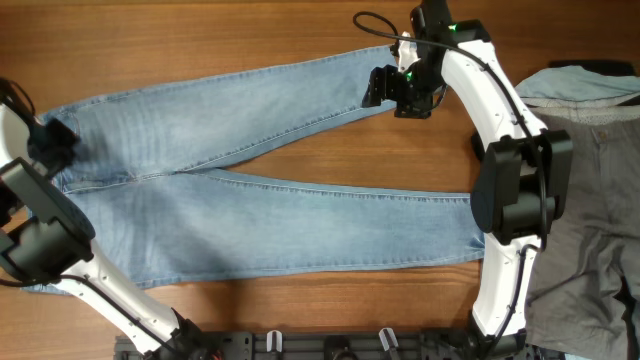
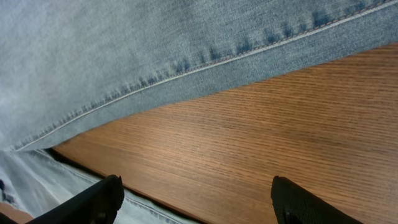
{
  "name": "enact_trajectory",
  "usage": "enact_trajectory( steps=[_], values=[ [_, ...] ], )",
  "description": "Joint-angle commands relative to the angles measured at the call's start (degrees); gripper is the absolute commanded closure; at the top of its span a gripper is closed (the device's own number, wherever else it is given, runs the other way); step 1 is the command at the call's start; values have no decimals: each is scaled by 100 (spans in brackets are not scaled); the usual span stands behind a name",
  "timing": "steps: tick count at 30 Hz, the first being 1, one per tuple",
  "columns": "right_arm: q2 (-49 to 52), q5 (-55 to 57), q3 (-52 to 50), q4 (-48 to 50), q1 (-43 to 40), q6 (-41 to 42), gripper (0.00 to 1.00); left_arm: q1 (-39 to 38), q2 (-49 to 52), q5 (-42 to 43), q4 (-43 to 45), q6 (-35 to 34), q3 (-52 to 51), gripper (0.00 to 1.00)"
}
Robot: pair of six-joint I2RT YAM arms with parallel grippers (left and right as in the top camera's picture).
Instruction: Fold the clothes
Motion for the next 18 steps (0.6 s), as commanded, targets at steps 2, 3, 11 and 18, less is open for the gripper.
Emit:
enact_trajectory(
  steps=[2,3,11,18],
  values=[
    [7,-42,28,280,2,387,18,61,13,-1008,1174,-140,-828,96],
    [7,-42,28,330,2,400,18,96,17,-973,1853,-214,-1014,96],
    [7,411,28,855,2,437,18,-219,66,-157,4103,-214,-973,87],
    [-337,417,28,66,2,531,18,-149,-387,-26,1364,-81,953,30]
  ],
)
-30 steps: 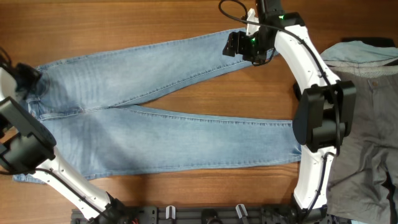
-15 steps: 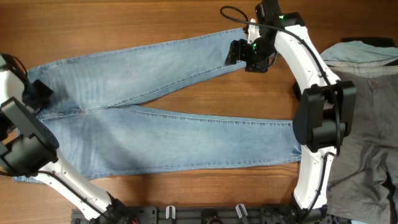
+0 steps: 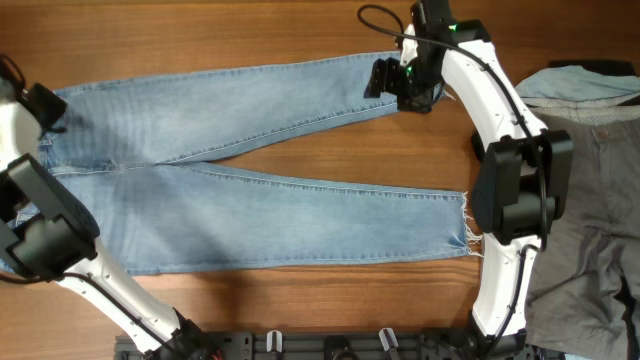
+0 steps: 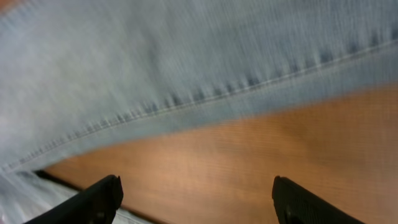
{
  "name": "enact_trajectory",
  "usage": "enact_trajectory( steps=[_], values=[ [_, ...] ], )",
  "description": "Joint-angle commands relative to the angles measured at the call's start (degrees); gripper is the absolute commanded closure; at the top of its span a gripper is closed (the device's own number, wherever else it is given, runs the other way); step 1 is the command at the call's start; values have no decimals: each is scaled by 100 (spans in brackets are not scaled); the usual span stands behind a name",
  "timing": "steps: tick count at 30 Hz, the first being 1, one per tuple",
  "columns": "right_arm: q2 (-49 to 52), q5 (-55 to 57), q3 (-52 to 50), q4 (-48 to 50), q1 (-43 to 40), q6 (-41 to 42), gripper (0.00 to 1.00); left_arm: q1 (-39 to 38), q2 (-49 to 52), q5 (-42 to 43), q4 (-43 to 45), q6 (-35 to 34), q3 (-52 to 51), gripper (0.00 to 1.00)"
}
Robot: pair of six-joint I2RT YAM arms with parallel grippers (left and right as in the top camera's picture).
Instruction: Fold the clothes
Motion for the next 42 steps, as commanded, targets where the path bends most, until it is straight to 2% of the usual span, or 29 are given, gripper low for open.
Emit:
enact_trajectory(
  steps=[1,2,5,7,11,14,20,24,27,28,29,31,33,37,42],
  values=[
    [-507,116,28,-310,2,-17,18,52,-573,107,-1604,310,1058,19],
    [-791,221,28,-428,2,-118,18,72,-911,105,-2227,479,1202,12],
    [-1635,1014,28,-984,2,-87,18,297,-1792,0,-3512,385,1204,21],
    [-2199,1239,28,-1567,2,-109,14,608,-2159,7,-4155,-17,1204,23],
    [-2629,1845,-13,-2990,2,101,13,1172,-2406,33,-4784,-205,1202,24],
    [-2634,1725,-632,-3010,2,238,13,1357,-2404,15,-5021,-374,933,26],
    [-2634,664,-2116,-1781,13,221,14,1947,-2404,-413,-4387,-632,-424,24],
    [-2634,664,-2308,-1779,13,380,14,2750,-2400,-400,-3613,-931,-1517,21],
    [-2634,487,-2433,-1561,13,551,12,3331,-2393,-96,-2800,-837,-2256,27],
    [-2634,343,-2516,-1368,13,562,11,3460,-2389,199,-2339,-579,-2603,33],
    [-2634,321,-2559,-1283,11,645,11,3484,-2378,245,-2090,-444,-2813,35],
    [-2634,326,-2603,-1176,-4,833,6,3480,-2312,337,-1513,-426,-3217,33],
    [-2634,326,-2603,-1034,-15,1008,5,3425,-2124,518,-826,-118,-3539,30],
    [-2634,328,-2603,-870,-15,1137,5,3403,-1875,835,-245,308,-3587,28],
    [-2634,468,-2603,-828,-15,1322,5,3401,-1814,933,293,509,-3587,41]
  ],
)
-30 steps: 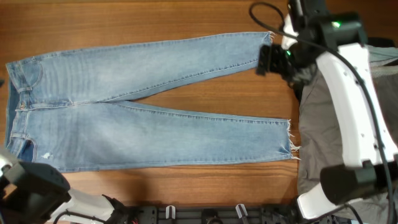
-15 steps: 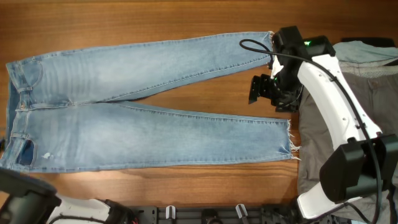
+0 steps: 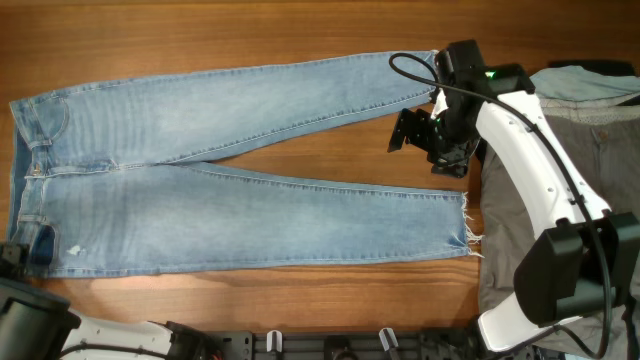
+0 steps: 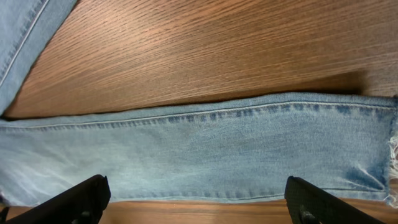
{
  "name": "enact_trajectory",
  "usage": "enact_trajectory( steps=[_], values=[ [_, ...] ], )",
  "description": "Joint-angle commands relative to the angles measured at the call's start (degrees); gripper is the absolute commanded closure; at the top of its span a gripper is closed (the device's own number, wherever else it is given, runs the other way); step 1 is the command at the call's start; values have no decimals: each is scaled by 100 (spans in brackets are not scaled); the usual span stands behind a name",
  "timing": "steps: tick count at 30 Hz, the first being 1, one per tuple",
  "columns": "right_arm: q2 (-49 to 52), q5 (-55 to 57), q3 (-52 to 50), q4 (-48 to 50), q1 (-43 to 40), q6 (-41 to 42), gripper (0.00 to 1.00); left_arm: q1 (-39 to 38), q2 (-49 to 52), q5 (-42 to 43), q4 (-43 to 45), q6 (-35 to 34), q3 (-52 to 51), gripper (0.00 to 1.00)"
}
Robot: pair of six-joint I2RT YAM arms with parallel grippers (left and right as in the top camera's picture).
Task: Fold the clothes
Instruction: 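Move the right gripper down to the lower leg's frayed hem and grasp it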
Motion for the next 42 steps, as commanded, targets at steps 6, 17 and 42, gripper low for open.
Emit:
enact_trajectory(
  steps=[6,17,42],
  values=[
    [9,546,-52,-85,-122,719,5,-44,87,457,391,573,-24,89],
    [-188,-52,-57,-1078,-645,750,14,-44,109,417,330,566,-24,64],
    [-2247,-46,-4568,1379,-809,3825,13,-48,109,546,503,264,-24,38]
  ],
)
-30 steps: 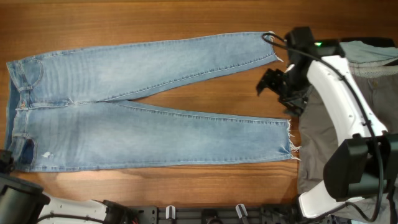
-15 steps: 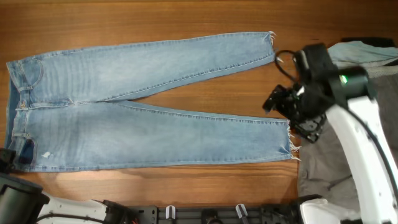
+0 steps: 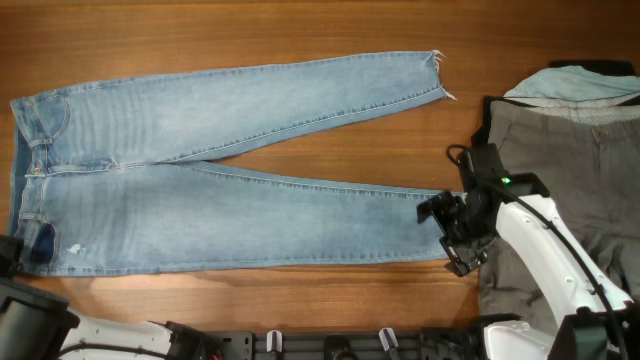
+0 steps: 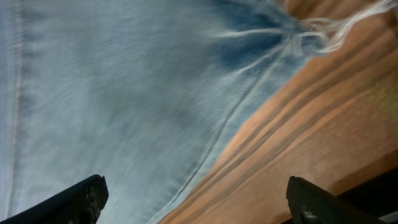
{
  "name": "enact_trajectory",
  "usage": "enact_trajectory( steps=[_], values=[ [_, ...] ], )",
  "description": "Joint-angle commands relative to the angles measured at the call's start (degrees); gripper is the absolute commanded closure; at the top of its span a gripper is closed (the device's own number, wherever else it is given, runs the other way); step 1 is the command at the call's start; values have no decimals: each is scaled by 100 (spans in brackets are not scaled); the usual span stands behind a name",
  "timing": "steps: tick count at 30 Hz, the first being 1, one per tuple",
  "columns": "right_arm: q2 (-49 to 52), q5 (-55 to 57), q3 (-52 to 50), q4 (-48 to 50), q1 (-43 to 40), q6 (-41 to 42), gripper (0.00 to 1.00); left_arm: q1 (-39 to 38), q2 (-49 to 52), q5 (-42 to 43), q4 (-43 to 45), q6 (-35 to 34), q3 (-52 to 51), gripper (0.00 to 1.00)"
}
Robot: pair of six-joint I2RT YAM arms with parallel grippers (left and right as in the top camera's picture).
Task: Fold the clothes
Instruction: 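Move the right gripper down to the lower leg's frayed hem and grasp it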
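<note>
Light blue jeans (image 3: 200,170) lie flat on the wooden table, waist at the left and both legs spread to the right. The upper leg's frayed hem (image 3: 435,70) lies free at the back. My right gripper (image 3: 450,235) hangs open just over the lower leg's frayed hem (image 4: 280,31). In the right wrist view its fingertips (image 4: 87,199) stand wide apart, with denim and bare wood between them and nothing held in the gripper (image 4: 199,208). Only part of my left arm (image 3: 25,320) shows, at the bottom left corner; its gripper is hidden.
A pile of grey clothes (image 3: 570,150) lies at the right edge of the table, with a pale blue garment (image 3: 575,80) at its back. Bare wood (image 3: 330,300) runs along the front edge below the jeans.
My right gripper has moved from between the two legs, near the upper hem, down to the lower leg's hem. It is still open. The jeans have not moved.
First my left gripper was at the waist and my right at the upper leg's hem, the jeans lying skewed. Then the jeans lay further back and left. Later the left arm was back at the corner and the right gripper was off the upper leg, now over the lower hem.
</note>
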Motion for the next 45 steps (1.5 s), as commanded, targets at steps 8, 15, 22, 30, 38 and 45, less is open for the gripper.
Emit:
enact_trajectory(
  steps=[8,15,22,30,38,45],
  values=[
    [26,758,-494,741,-699,-293,22,-46,66,74,-35,-70,-24,32],
    [37,1016,-498,750,-699,-601,20,-46,66,74,-70,-68,-24,29],
    [654,1047,-498,876,-699,-748,18,-46,66,72,-83,-68,-24,26],
    [911,927,-330,1005,-699,-1086,86,-46,59,72,-243,-44,-22,20],
    [658,883,728,317,-699,-2026,85,-46,-243,151,-509,-22,-7,9],
    [658,839,765,214,-699,-2435,96,-42,-280,155,-632,-4,-7,8]
  ],
)
